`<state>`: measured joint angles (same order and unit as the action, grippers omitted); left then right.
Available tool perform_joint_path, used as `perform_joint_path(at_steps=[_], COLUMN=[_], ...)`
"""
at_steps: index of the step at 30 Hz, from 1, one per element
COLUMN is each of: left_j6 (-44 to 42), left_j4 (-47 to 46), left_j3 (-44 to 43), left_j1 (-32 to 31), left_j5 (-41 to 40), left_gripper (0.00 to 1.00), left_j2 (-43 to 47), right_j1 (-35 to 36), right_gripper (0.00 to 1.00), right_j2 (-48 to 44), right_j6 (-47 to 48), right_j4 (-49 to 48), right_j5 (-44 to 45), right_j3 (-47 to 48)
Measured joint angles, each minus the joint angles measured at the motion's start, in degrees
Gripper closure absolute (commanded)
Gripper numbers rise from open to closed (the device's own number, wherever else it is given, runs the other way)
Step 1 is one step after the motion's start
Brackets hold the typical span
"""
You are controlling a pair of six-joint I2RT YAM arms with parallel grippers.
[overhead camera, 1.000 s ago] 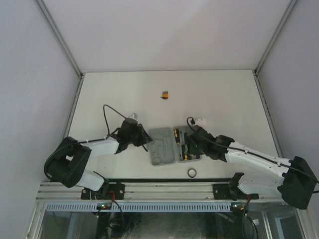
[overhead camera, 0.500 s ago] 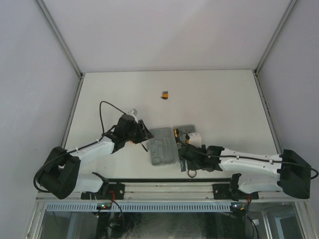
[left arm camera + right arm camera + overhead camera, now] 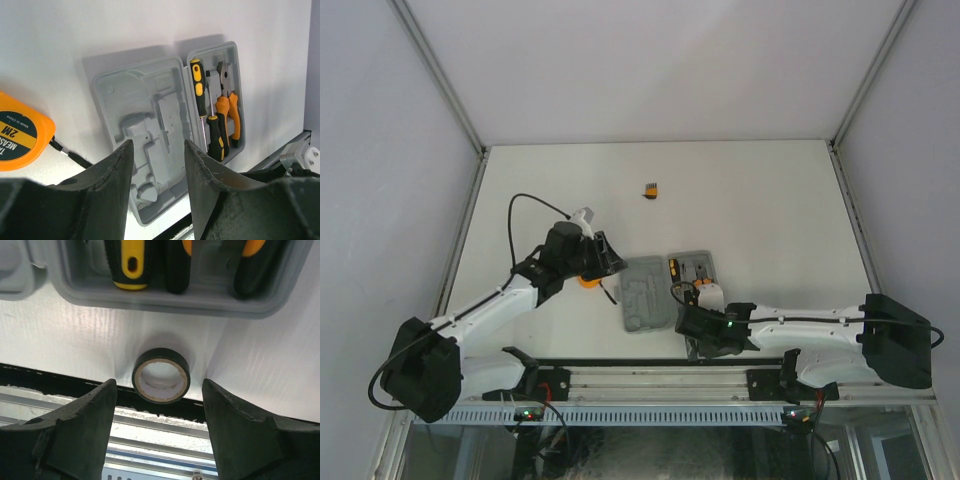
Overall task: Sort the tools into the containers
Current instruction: Pick up the engineering item from the center of the board.
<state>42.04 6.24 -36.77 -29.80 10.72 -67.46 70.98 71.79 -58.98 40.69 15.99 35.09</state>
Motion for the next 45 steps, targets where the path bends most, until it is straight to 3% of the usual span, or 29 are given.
perform_joint_path(at_steps=[18, 31, 45], left_j6=[-0.22, -0.20, -0.68], left_j4=[1.27, 1.46, 2.03], left_j3=[0.00, 0.00, 0.20], left_j1=[0.09, 0.11, 0.17], left_j5=[0.00, -0.48, -1.55], left_gripper=[0.51, 0.51, 0.49], left_j2=[0.50, 2.05, 4.42], right_j1=[-0.02, -0.04, -1.79], right_gripper=[0.44, 0.58, 0.66], right_j2=[1.31, 4.11, -1.53], right_j6=[-0.85, -1.60, -1.31], right_j4=[-0.33, 0.98, 3.78], right_j5=[0.26, 2.19, 3.63], right_j3=[-0.15, 1.84, 2.23])
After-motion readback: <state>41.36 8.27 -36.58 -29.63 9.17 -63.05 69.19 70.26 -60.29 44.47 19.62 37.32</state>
